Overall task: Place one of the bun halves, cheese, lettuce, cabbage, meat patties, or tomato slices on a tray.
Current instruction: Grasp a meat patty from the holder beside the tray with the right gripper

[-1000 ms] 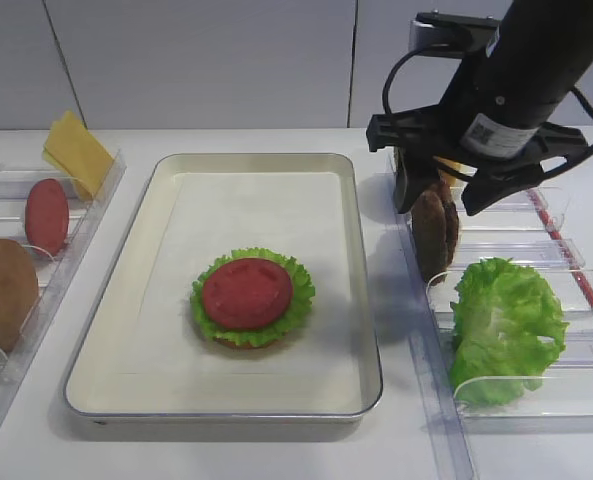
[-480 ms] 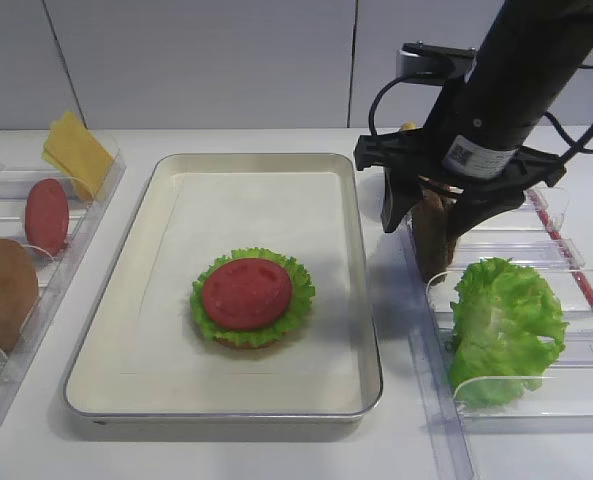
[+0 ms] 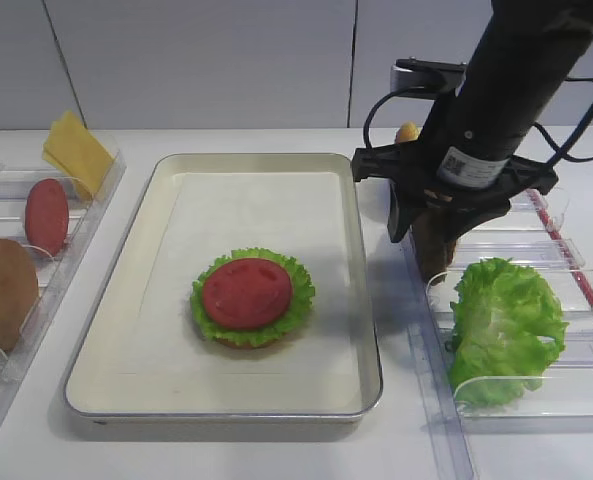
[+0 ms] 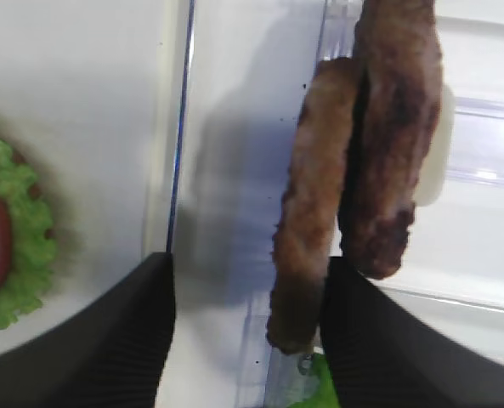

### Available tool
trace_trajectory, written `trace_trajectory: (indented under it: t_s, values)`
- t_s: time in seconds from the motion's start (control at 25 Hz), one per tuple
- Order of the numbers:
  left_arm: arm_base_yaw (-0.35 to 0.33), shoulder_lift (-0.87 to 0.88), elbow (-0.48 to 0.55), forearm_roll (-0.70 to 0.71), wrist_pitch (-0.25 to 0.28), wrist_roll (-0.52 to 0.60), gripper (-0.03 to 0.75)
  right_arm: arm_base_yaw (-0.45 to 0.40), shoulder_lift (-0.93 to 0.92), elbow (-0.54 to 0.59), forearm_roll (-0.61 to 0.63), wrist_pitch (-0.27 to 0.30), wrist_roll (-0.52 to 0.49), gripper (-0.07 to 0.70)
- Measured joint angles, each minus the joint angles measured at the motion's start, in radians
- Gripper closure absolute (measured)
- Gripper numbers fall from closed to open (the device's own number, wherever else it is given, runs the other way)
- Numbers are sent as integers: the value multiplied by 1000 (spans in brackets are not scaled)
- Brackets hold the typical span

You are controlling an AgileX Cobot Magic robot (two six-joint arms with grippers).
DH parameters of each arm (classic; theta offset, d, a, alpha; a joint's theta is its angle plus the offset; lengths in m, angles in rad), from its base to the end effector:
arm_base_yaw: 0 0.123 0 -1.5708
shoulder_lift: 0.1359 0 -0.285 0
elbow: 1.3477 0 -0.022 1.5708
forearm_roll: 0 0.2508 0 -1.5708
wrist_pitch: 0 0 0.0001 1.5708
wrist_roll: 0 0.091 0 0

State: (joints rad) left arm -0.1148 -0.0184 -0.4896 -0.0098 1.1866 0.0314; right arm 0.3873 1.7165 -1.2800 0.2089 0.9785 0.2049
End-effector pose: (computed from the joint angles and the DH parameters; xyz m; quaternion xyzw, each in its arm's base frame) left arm -0.0122 0.0006 0.2644 0.0650 0.8801 -0.0245 0.4697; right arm 0.3133 0.1447 0.2448 -0.0428 0.9874 0.1240 0.0882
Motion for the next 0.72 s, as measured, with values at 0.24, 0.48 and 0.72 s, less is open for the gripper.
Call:
trace_trajectory:
  t_s: [0.24,0.48,0.72]
  values:
    - [0,0,0,0,0,0,454,0,0,0,-22,0,0,355]
    - [0,0,0,0,0,0,454,0,0,0,-35,8,0,468]
    - [0,0,0,0,0,0,454,0,0,-3,-50,24,0,472]
